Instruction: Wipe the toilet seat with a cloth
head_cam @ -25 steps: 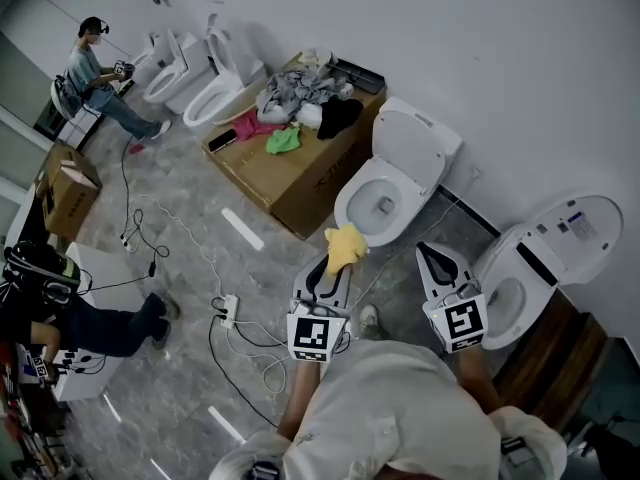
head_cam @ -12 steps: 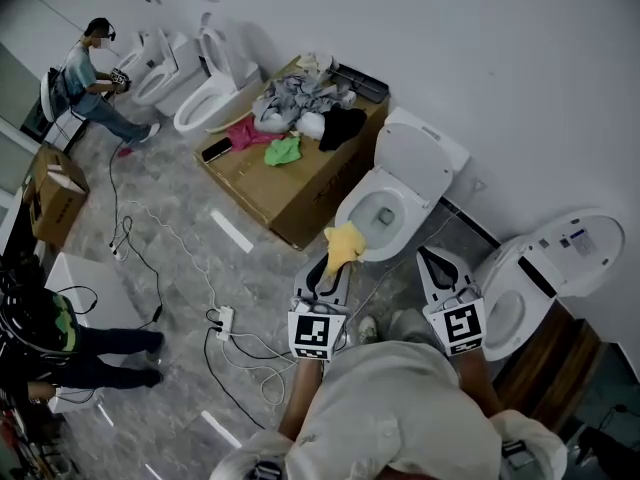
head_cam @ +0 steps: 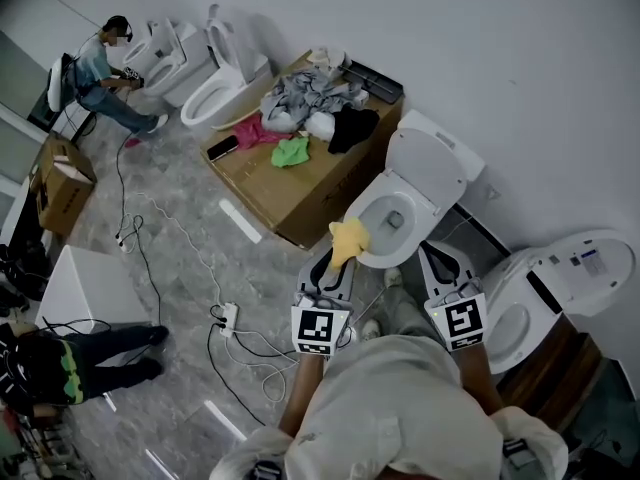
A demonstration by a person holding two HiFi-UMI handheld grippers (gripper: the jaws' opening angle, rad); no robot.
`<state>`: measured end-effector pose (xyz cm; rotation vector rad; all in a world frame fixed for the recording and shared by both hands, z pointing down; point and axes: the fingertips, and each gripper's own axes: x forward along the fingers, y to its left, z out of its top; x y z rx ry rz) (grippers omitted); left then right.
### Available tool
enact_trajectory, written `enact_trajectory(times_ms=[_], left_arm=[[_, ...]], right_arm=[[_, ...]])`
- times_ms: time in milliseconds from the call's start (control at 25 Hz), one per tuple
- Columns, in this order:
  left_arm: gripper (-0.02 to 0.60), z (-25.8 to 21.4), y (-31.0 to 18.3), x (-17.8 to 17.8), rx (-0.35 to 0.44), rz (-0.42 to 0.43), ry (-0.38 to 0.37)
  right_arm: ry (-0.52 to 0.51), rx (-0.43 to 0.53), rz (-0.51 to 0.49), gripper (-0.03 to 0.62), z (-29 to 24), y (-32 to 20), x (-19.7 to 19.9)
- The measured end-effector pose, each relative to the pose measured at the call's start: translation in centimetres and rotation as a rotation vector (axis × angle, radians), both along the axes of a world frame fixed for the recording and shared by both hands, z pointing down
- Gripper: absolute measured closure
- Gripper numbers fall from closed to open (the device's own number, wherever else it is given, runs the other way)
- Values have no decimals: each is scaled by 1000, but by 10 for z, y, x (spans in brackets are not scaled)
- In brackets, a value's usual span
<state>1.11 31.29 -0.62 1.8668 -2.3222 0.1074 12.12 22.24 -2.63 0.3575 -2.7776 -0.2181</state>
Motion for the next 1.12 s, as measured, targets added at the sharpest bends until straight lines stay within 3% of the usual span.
enact_trajectory(times_ms=[680,1120], left_arm=[[462,31,-131,-55,-113,-108,26],[462,72,-190,-92,-128,-154,20]], right_arm=[[-2,-156,-156,586,26,-141,-93],[12,-199,-196,586,80,-186,-133]])
